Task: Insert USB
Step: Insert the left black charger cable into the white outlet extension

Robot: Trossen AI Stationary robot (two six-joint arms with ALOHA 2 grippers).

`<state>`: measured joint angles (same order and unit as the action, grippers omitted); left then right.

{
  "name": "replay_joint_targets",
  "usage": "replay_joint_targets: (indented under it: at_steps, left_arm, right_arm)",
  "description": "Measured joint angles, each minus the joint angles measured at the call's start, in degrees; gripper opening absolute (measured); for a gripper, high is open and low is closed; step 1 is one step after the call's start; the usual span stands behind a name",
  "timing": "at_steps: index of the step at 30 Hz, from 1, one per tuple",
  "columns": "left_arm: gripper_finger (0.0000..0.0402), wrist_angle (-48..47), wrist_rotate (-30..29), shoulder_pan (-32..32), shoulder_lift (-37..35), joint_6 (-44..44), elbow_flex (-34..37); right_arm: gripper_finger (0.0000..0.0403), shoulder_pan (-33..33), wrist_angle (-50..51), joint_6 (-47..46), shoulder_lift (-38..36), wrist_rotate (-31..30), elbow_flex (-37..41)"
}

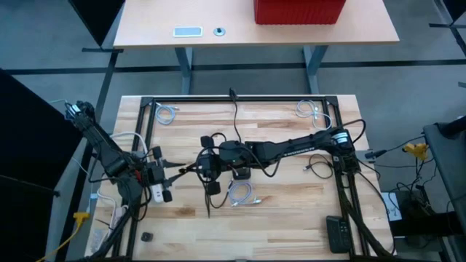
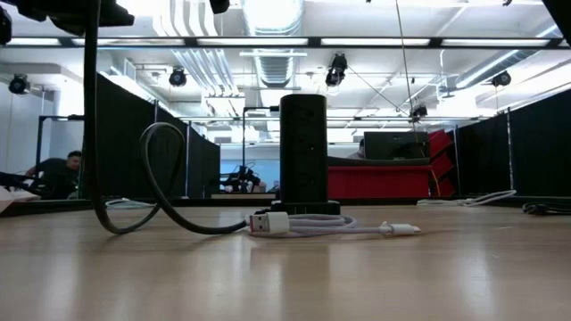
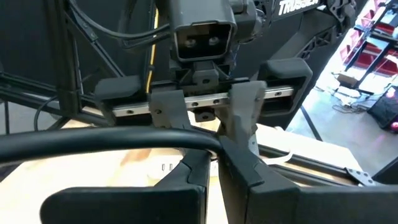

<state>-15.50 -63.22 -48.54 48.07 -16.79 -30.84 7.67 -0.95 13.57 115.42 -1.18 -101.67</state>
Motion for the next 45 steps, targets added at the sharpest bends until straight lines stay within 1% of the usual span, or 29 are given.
replay_joint_targets:
  at_steps: [6,8,10,13,16,21,35,45]
  left_arm:
    - [0.0231,-4.0,2.0,0.0,0.1,-5.0,0.5]
    - [0.0243,-3.5,4.4,0.0,0.8,-7.1,1.7]
    - [0.0246,-0.7,5.9,0.0,1.9,-7.6,3.6]
    - [0.0238,6.5,6.1,0.3,3.9,-5.6,6.5]
    - [0.0223,15.8,6.3,0.7,6.0,-1.1,8.9]
    - [0.02,26.5,7.5,1.8,10.0,4.6,10.1]
    - [0.0166,29.9,9.8,2.5,14.2,9.2,7.5]
    - [0.0152,29.9,9.9,2.4,13.7,15.3,5.6]
  right_arm:
    - [0.0007,0.4,1.7,-0.6,-0.7,-0.8,0.0]
    - [0.0007,0.9,2.3,-1.7,-1.1,-0.7,0.0]
    - [0.0007,1.3,3.9,-3.1,-1.5,-0.7,0.0]
    - [0.0007,1.6,7.3,-7.6,-1.7,-0.3,0.0]
    - [0.0007,1.6,8.9,-11.2,-1.3,-0.3,0.2]
    - [0.0006,1.6,9.3,-13.7,0.4,-0.3,0.4]
    - [0.0006,0.3,7.7,-13.1,1.5,-3.9,0.5]
    - [0.0006,-0.1,7.3,-13.1,1.5,-4.9,0.4]
